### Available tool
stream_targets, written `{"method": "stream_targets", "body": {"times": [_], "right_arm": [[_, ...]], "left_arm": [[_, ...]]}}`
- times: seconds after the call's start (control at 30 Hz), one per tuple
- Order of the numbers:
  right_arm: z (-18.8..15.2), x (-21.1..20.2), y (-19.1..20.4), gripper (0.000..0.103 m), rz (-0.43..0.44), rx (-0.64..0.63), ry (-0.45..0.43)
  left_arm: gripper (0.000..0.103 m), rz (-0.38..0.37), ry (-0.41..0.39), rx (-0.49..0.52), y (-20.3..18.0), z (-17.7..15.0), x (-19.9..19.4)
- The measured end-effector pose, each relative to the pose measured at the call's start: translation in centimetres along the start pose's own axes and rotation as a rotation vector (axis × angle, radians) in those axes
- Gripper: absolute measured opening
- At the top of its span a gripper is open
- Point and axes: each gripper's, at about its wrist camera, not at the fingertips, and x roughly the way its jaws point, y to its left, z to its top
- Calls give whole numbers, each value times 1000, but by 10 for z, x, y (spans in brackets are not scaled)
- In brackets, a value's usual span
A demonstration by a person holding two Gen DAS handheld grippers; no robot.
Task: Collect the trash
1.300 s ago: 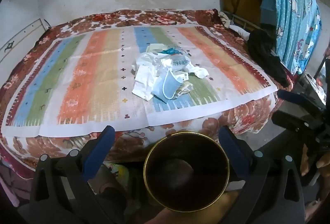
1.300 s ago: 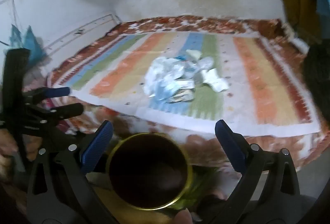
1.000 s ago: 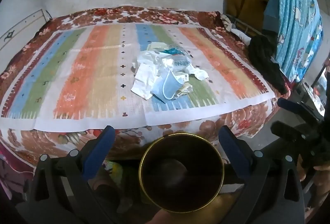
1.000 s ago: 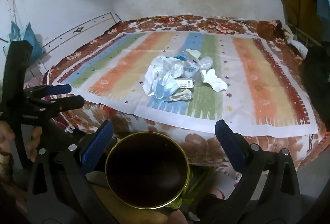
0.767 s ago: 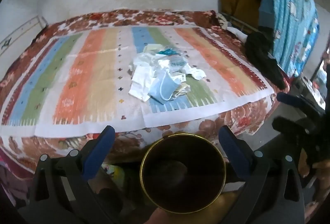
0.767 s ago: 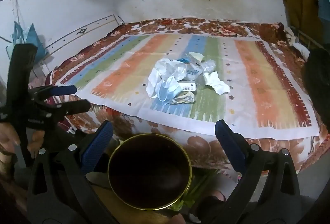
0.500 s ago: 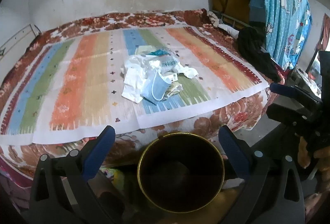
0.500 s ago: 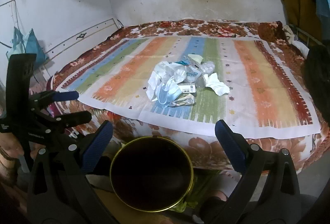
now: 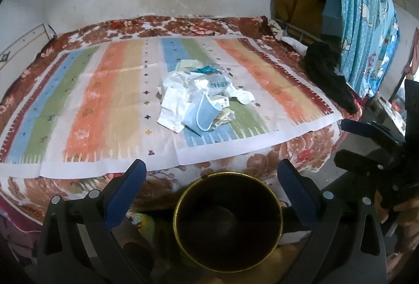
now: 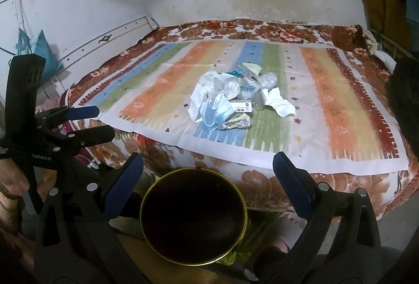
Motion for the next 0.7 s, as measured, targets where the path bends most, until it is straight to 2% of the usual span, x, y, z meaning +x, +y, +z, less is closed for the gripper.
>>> {"method": "stream_targets", "body": {"times": [0.17,0.33,0.43,0.53,0.7], "right_arm": [[1,3,-2,94,-1,7,17],[2,3,-3,94,-2,6,15],[1,3,-4,94,-6,13,18],[1,3,-5,94,-2,16,17],[1,4,-6,94,-5,16,14]], "left_arm": [[97,10,-8,10,-3,-1,-2],[97,5,-44,-23,2,0,-6],[97,6,-33,-28,2,1,-3],[97,50,-35,-14,1,1,-3],[97,31,-15,-26,4,1,0]]}}
